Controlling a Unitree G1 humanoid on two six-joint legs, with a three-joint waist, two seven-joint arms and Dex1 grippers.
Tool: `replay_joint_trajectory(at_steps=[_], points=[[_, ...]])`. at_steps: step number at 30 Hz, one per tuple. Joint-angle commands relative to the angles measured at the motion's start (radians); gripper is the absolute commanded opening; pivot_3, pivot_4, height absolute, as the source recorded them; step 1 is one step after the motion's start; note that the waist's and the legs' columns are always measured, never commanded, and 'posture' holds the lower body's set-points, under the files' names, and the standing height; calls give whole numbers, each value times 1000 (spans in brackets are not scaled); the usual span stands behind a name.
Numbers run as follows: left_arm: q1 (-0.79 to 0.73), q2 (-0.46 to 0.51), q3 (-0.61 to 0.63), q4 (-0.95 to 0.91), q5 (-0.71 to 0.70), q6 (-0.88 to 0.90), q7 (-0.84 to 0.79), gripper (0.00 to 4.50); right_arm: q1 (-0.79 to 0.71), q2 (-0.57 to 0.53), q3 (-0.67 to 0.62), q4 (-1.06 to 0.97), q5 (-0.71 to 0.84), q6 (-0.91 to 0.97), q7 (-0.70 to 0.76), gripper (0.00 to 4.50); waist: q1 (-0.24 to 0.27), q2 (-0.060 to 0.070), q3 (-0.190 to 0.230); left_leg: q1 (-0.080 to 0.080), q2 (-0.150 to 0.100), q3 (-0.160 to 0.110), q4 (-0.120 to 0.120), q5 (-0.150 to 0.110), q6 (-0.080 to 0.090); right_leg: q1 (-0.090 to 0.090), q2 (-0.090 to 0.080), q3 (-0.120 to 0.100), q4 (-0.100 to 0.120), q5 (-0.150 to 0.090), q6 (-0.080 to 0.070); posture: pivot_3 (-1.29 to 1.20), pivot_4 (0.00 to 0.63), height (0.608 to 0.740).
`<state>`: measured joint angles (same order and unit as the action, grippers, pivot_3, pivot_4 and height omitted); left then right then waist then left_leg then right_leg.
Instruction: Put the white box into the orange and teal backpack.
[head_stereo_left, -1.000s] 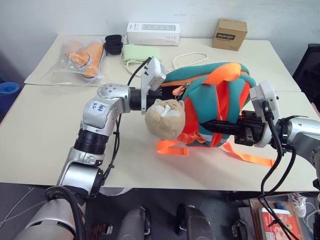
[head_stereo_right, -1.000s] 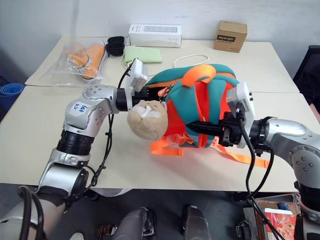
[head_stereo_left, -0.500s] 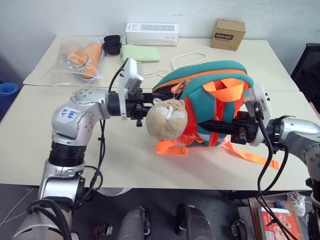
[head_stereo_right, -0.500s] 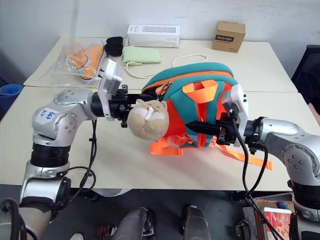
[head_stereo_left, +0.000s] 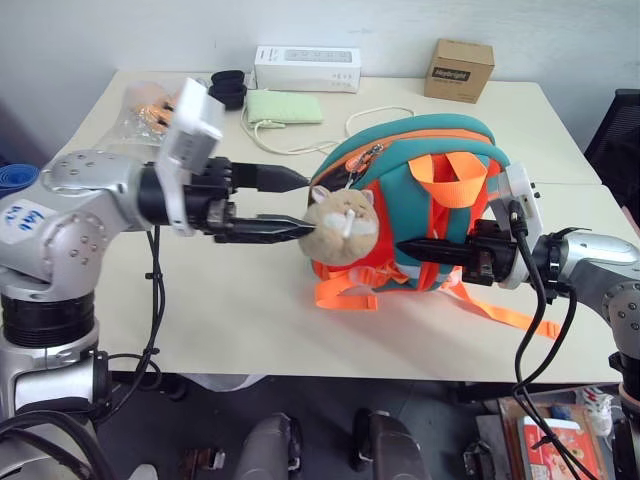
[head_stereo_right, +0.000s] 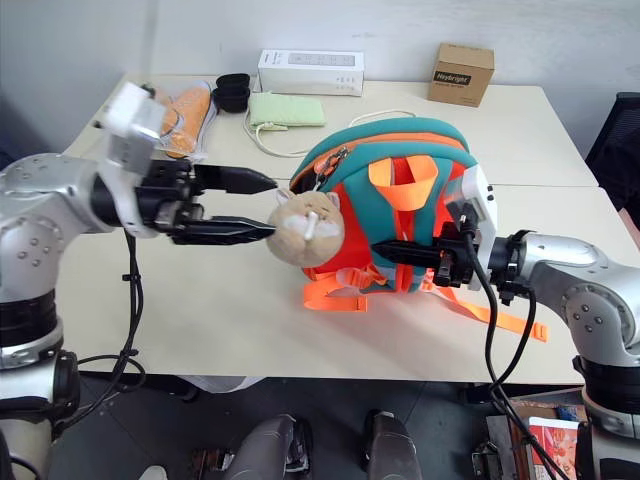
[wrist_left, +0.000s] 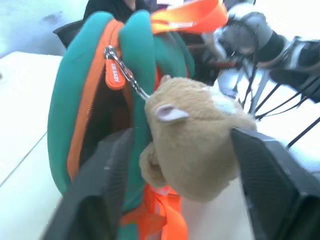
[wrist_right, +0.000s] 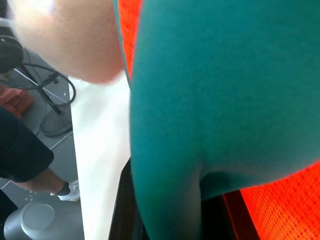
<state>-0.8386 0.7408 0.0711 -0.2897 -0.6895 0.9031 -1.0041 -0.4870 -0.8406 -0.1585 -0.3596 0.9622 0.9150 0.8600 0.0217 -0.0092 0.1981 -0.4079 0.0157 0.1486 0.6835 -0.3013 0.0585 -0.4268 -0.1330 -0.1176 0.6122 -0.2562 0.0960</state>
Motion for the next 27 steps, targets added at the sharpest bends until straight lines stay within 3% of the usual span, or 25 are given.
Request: replay_joint_trajectory(at_steps=[1, 4, 9, 21, 24, 27], points=[[-15, 21, 74, 7, -64, 30, 14, 3923, -14, -3, -20, -26, 10, -5, 4, 0, -1, 0, 0, 0, 0, 0, 0, 0, 0, 0, 0, 0, 0, 0, 0, 0, 150, 740], [-27, 47, 124, 13, -133, 73, 10, 4467, -12, -8, -28, -29, 16, 0, 5, 0, -9, 0, 0, 0, 1, 0, 0, 0, -1, -1, 1, 1, 2, 0, 0, 0, 150, 740], [17, 49, 73, -60, -193, 113, -5, 4467, -14, -11, -25, -23, 5, -4, 9, 0, -13, 0, 0, 0, 1, 0, -1, 0, -1, -1, 1, 1, 2, 0, -1, 0, 150, 740], [27, -52, -118, -37, -44, 3, 68, 4467, -23, 4, -22, -26, 12, 0, -8, 0, -7, 0, 0, 0, 1, 1, -1, 0, -1, -1, 1, 1, 0, 0, -1, 0, 150, 740], [28, -68, -124, -18, -32, -9, 69, 3913, -22, 5, -23, -30, 14, 1, -11, 0, -7, 0, 0, 0, 1, 1, -1, 0, -1, -1, 1, 1, 0, 0, -1, 0, 150, 740], [18, -81, -113, 3, -37, -6, 74, 2933, -20, 3, -27, -30, 16, 2, -13, 0, -7, 0, 0, 0, 1, 1, -1, 0, -1, -1, 1, 1, 0, 0, -1, 0, 150, 740]])
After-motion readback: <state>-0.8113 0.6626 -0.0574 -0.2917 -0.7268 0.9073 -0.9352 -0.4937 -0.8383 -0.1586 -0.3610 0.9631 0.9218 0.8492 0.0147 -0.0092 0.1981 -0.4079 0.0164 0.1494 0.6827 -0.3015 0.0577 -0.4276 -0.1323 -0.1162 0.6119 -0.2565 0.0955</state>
